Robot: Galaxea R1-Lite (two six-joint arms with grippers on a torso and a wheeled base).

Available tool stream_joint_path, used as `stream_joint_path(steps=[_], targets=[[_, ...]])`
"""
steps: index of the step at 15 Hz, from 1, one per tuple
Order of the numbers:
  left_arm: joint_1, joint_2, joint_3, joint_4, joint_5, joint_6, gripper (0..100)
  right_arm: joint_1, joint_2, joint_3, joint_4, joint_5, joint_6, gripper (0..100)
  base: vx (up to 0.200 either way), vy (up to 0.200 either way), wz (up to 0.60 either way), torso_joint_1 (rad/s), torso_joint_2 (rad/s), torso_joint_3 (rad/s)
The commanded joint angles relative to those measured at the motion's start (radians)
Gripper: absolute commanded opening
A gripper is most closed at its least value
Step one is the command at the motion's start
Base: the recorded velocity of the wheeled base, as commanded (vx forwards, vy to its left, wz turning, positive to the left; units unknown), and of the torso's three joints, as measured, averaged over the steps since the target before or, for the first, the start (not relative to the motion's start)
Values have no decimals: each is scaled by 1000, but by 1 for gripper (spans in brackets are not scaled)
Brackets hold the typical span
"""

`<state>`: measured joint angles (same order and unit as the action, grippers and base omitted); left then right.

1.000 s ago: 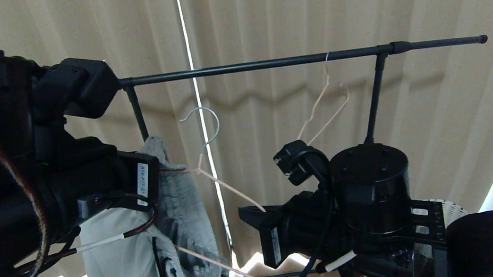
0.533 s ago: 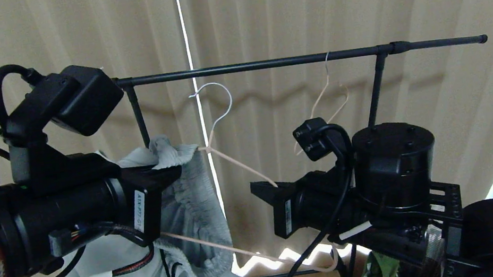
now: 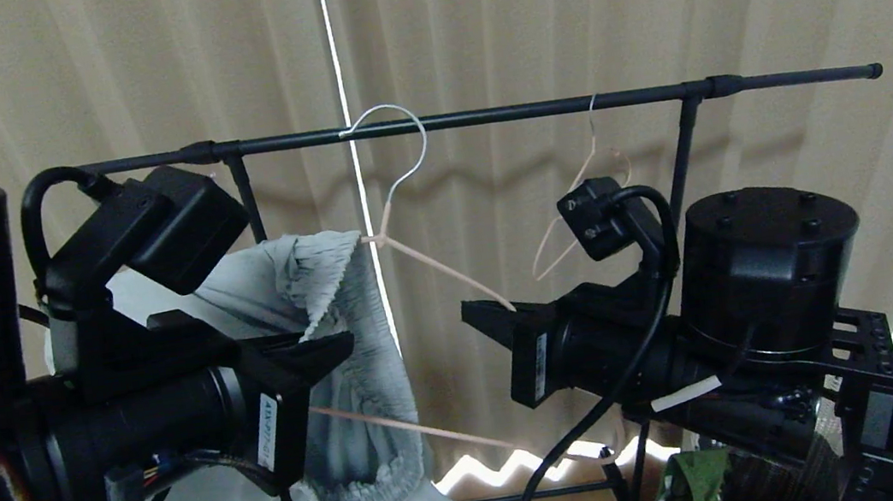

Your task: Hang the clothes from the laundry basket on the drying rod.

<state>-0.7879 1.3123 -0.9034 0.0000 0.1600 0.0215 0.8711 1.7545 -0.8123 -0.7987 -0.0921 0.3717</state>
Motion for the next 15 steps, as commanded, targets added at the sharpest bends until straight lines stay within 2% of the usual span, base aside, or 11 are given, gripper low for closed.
stream_joint_path(steps=[1, 2, 4, 7, 10, 11, 13, 15], targets=[[-1, -1, 35, -18, 0, 21, 0, 0, -13, 1, -2, 0, 0, 0, 0, 0, 0, 0, 0, 0], [-1, -2, 47, -35, 0, 37, 100, 0, -13, 1, -2, 0, 0, 0, 0, 0, 0, 0, 0, 0], [-1, -4, 63, -81, 0, 46, 100, -3, -13, 4, -2, -1, -4, 0, 0, 0, 0, 0, 0, 0], [-1, -38, 121, -124, 0, 92, 100, -38, -30, 44, -25, 0, -68, 0, 0, 0, 0, 0, 0, 0], [-1, -64, 199, -255, -36, 135, 100, -80, -29, 68, -66, 0, -114, 0, 0, 0, 0, 0, 0, 0], [1, -91, 247, -310, -60, 186, 100, -101, -35, 81, -68, 0, -137, 0, 0, 0, 0, 0, 0, 0], [4, -122, 281, -337, -69, 232, 100, -121, -55, 85, -66, 0, -151, 0, 0, 0, 0, 0, 0, 0], [9, -139, 276, -339, -69, 233, 100, -144, -69, 99, -68, 0, -183, 0, 0, 0, 0, 0, 0, 0]])
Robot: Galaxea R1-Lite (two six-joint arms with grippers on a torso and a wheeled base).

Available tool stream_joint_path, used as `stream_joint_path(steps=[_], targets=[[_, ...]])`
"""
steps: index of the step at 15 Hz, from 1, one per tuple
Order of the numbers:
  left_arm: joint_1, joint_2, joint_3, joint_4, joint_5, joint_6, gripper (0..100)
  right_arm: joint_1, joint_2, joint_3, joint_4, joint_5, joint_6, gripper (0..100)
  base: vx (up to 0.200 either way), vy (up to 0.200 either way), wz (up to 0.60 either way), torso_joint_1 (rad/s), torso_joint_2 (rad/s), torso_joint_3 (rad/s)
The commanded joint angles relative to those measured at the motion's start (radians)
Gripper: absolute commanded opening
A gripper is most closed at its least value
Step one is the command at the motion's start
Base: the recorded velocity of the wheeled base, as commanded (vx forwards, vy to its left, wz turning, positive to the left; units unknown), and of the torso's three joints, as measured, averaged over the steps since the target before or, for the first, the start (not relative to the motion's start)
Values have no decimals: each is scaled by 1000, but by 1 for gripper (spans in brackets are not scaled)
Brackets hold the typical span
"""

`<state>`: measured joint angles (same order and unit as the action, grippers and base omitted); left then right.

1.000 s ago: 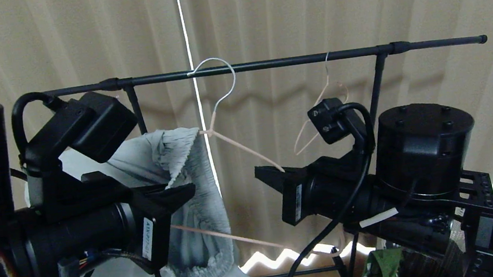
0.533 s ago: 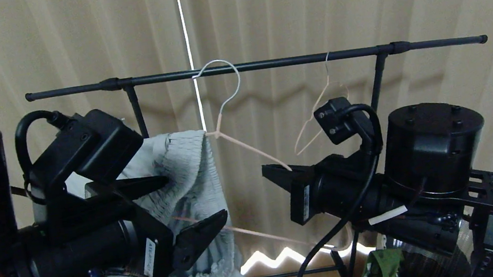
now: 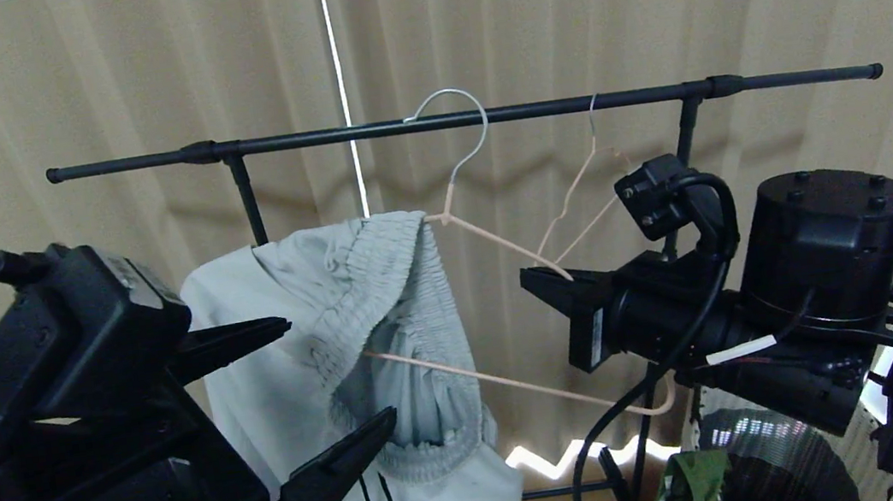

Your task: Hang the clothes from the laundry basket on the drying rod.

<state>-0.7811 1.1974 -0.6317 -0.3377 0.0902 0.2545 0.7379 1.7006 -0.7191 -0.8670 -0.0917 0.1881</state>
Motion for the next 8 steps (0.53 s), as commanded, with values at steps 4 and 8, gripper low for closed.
stream_joint_path(steps=[4, 8], targets=[[89, -58, -13, -15, -1, 68, 100, -23, -67, 53, 2, 6, -47, 0, 0, 0, 0, 0, 0, 0], [213, -36, -43, -29, -76, 299, 100, -23, -78, 69, 2, 7, -96, 0, 0, 0, 0, 0, 0, 0]])
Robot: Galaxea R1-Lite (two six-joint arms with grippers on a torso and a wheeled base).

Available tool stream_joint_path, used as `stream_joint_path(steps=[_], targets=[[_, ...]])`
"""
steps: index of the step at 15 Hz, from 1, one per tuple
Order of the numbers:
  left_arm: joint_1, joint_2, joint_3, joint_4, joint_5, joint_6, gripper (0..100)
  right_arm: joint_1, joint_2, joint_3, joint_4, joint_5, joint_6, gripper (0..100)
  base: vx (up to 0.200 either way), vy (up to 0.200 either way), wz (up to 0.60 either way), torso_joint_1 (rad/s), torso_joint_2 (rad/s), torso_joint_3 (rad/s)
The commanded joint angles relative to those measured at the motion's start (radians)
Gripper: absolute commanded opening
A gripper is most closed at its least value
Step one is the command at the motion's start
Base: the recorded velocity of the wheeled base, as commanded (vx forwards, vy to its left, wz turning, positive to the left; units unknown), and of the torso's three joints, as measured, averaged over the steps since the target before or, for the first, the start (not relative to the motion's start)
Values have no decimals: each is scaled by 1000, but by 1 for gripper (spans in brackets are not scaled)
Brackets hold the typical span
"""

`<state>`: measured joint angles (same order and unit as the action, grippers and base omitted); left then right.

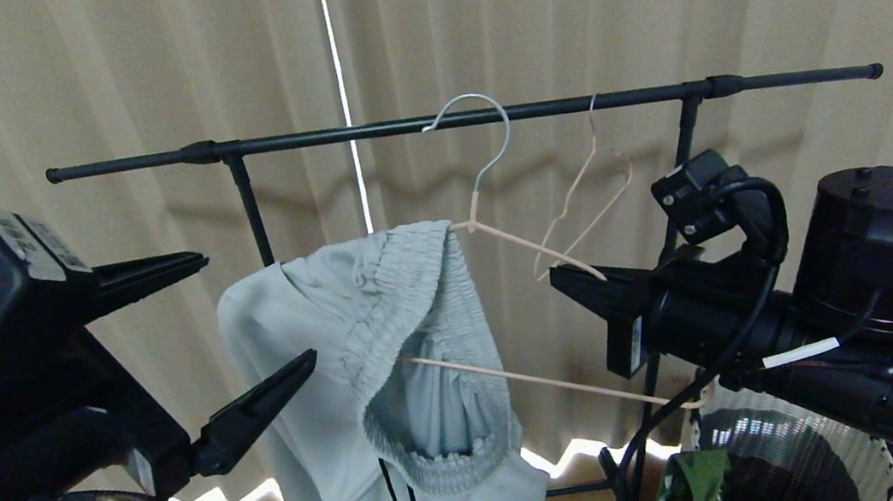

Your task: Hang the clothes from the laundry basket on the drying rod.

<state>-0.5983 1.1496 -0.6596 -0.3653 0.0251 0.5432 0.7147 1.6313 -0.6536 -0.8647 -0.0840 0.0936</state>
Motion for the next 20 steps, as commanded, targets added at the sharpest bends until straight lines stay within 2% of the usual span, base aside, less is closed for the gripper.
stream_joint_path(steps=[1, 6, 8, 13, 18, 19, 20], targets=[[32, 29, -35, -1, -19, 46, 100, 2, -8, 3, 0, 0, -8, 0, 0, 0, 0, 0, 0, 0], [35, 162, -124, -1, -21, 170, 100, 11, -8, 5, -2, 23, -8, 0, 0, 0, 0, 0, 0, 0], [37, 197, -137, -1, -21, 172, 100, 31, -25, 23, -2, 36, -12, 0, 0, 0, 0, 0, 0, 0], [101, 229, -149, -3, -22, 175, 100, 86, -65, 35, -4, 50, -12, 0, 0, 0, 0, 0, 0, 0], [100, 228, -149, -3, -22, 175, 100, 132, -64, 52, -54, 61, -14, 0, 0, 0, 0, 0, 0, 0], [100, 226, -147, -3, -22, 175, 0, 134, -65, 63, -62, 75, -28, 0, 0, 0, 0, 0, 0, 0], [100, 226, -146, -3, -22, 175, 0, 134, -65, 66, -66, 79, -34, 0, 0, 0, 0, 0, 0, 0]])
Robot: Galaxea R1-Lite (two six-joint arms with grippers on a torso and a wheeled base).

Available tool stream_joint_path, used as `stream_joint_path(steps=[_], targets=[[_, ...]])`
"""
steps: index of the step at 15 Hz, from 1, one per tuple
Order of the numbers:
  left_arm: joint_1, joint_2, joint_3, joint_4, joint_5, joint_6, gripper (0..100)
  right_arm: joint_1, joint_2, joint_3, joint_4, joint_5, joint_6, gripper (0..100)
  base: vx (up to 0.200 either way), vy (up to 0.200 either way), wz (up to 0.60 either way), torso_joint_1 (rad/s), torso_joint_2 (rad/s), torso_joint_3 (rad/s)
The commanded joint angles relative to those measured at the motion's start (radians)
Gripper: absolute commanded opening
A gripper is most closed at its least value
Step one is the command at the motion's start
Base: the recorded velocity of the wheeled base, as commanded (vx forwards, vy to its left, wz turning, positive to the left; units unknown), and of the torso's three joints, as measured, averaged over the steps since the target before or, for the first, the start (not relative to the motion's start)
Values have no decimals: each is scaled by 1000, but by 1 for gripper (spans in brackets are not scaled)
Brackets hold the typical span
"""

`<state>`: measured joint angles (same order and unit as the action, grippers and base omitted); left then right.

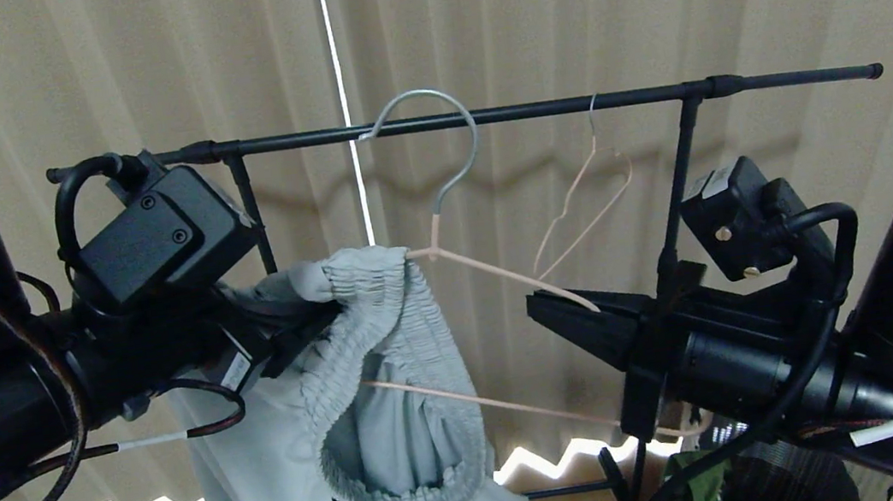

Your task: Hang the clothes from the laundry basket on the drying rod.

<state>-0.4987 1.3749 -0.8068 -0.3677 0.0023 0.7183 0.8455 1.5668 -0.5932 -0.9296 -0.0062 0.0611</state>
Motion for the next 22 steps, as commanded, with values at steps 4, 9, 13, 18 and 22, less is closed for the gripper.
stream_joint_path(steps=[4, 9, 13, 18, 22], targets=[[0, -2, 17, 0, 1, 0, 0, 3, -2, 7, -2, 2, -1, 0, 0, 0, 0, 0, 0, 0], [0, -4, 37, -2, 2, -2, 0, 1, -2, 7, 0, 2, -4, 0, 0, 0, 0, 0, 0, 0], [2, 3, 87, -97, 4, 0, 0, 1, -2, 7, 0, 2, -6, 0, 0, 0, 0, 0, 0, 0], [11, 3, 120, -148, 10, -2, 0, -17, 9, 7, 3, -5, -37, 100, 0, 0, 0, 0, 0, 0], [57, 1, 140, -148, 91, -5, 0, -54, -4, 24, -3, -5, -47, 100, 0, 0, 0, 0, 0, 0]])
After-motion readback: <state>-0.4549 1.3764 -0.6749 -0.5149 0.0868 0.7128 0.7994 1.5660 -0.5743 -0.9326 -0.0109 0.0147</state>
